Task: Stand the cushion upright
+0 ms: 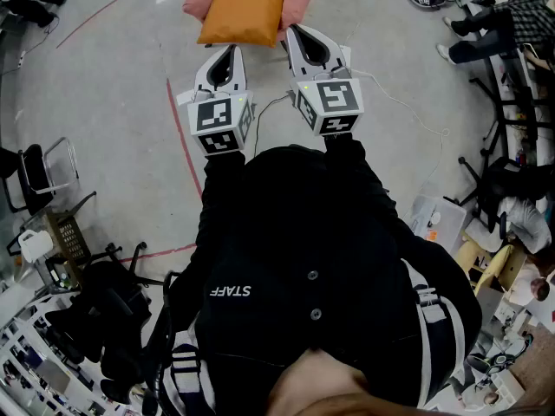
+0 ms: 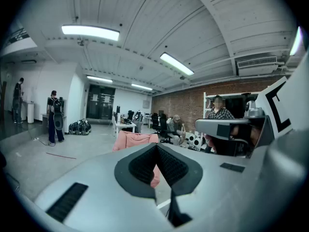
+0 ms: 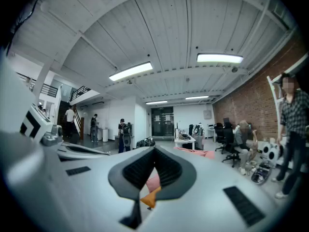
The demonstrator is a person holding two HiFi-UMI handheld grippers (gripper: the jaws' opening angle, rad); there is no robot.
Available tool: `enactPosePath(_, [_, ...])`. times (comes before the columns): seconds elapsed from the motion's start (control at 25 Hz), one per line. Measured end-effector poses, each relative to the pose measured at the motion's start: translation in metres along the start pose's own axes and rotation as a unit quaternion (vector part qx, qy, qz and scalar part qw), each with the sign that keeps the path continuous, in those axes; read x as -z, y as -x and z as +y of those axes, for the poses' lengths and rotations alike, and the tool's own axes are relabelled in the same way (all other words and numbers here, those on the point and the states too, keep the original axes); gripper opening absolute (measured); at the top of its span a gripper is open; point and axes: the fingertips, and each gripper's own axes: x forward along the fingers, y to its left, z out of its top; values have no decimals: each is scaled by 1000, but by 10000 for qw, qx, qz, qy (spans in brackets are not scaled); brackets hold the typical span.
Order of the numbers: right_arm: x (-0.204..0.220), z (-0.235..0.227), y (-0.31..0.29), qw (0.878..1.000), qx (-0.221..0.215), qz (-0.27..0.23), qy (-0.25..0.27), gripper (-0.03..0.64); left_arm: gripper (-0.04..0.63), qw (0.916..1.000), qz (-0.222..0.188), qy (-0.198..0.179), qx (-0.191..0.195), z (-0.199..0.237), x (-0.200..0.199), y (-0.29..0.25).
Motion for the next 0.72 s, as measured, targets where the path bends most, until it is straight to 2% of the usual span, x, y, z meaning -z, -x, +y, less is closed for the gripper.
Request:
enactPosePath(0.2, [1,1,-1,9998,153,-91,-99,12,0,9999,77,45,48,4,8,4])
enactPosePath(0.72, [38,18,-16,9996,182,215,-41,12,0,9988,422,249,19,38,49,7])
